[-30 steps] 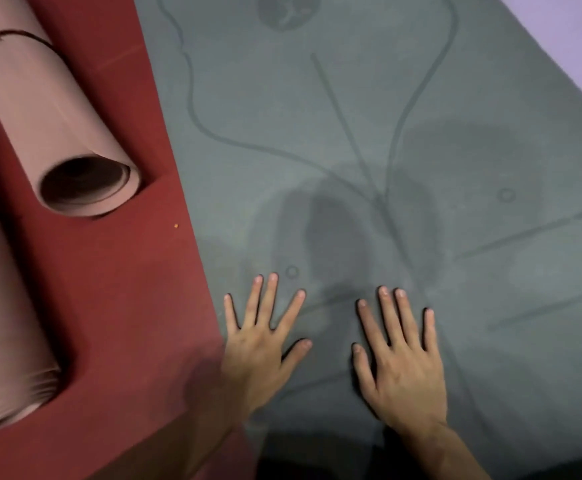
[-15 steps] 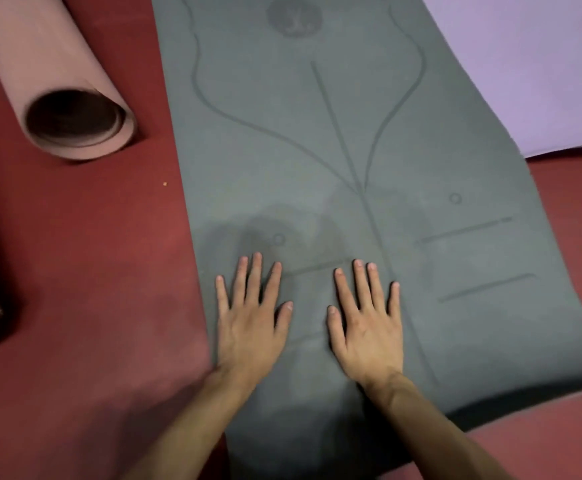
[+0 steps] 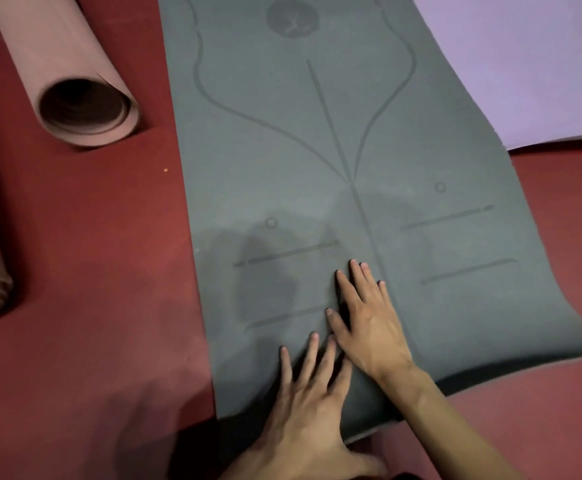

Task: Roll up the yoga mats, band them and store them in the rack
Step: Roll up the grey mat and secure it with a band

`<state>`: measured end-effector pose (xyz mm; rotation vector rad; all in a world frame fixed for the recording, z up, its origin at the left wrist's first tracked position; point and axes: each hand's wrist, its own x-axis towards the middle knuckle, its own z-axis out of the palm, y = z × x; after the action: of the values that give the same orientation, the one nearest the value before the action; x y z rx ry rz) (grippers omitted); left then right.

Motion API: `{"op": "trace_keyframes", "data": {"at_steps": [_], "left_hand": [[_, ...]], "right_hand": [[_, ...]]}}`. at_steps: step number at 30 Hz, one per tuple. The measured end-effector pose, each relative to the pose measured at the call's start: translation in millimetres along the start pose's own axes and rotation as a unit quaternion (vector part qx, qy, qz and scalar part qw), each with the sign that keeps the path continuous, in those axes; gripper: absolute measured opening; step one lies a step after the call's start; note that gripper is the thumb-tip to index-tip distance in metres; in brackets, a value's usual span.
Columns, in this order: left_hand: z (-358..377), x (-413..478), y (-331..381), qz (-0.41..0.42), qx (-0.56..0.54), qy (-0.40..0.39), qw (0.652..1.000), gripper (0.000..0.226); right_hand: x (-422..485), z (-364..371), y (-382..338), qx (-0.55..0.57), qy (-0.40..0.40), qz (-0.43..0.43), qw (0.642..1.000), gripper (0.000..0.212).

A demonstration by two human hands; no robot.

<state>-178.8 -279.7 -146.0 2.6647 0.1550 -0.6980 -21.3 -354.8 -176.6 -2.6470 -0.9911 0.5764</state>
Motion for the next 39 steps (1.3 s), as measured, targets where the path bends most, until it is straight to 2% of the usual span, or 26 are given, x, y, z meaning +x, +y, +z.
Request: {"op": "trace_keyframes", "data": {"at_steps": [3,4,5,8,12,14,15,16,17,19,21,23,28,30,36,39], "left_hand": [[-10.9,-5.8,-0.5,0.045,0.017,-0.051,0.998,0.067],[-13.2,-5.0,-1.3,0.067,0.008,-0.058,0.996,0.058],[-17.2,-4.5,-1.7,0.075,-0.014,-0.055,0.996,0.059],[-45.4,-7.2,-6.8,0.086,0.008,-0.071,0.994,0.067],[-67.7,-20.6,-34.6,0.102,0.029,-0.057,0.993,0.055],[-73.4,-30.6,-51.6,0.119,0.039,-0.002,0.992,0.054],[-76.9,-37.3,-60.1,0.122,0.039,0.007,0.992,0.051],[-77.9,-45.8,-66.8,0.107,0.062,-0.023,0.992,0.048],[-73.2,-54.7,-74.3,0.095,0.094,-0.025,0.991,0.052],[-48.9,-75.3,-90.9,0.029,0.115,-0.068,0.991,0.076],[-9.6,-98.9,-99.9,0.006,0.125,-0.05,0.991,0.073],[22.2,-114.6,-97.0,-0.007,0.09,-0.049,0.995,0.076],[27.6,-119.3,-102.4,-0.019,0.059,0.01,0.998,0.069],[29.4,-126.6,-110.1,-0.023,0.057,0.011,0.998,0.065],[45.7,-164.1,-162.9,-0.044,0.104,-0.006,0.994,0.066],[47.9,-177.6,-160.5,-0.069,0.1,0.037,0.992,0.07]], "right_hand": [[-24.5,-24.0,8.5,-0.003,-0.072,-0.011,0.997,0.087],[-32.6,-32.4,11.7,-0.004,-0.098,-0.007,0.995,0.092],[-40.6,-40.4,14.5,0.0,-0.124,-0.001,0.992,0.099],[-64.9,-57.3,15.8,0.03,-0.165,0.023,0.986,0.125],[-87.6,-50.5,-7.4,0.073,-0.196,0.036,0.977,0.136],[-97.2,-39.0,-25.1,0.09,-0.207,0.03,0.974,0.138],[-101.9,-31.9,-35.0,0.097,-0.212,0.028,0.972,0.136],[-106.5,-25.0,-45.5,0.1,-0.217,0.021,0.971,0.134],[-111.2,-17.6,-55.9,0.097,-0.221,0.009,0.97,0.13],[-121.1,2.1,-70.4,0.079,-0.222,-0.011,0.972,0.116],[-131.8,22.4,-71.3,0.042,-0.154,-0.05,0.986,0.1],[-140.5,35.3,-60.8,0.008,-0.117,-0.105,0.988,0.09],[-139.8,24.6,-26.7,-0.105,-0.06,-0.203,0.972,0.087],[-142.5,23.9,-24.1,-0.137,-0.051,-0.19,0.971,0.077],[-158.2,65.1,-75.6,-0.127,-0.038,-0.132,0.982,0.071],[-165.2,75.0,-90.7,-0.126,-0.049,-0.113,0.984,0.071]]}}
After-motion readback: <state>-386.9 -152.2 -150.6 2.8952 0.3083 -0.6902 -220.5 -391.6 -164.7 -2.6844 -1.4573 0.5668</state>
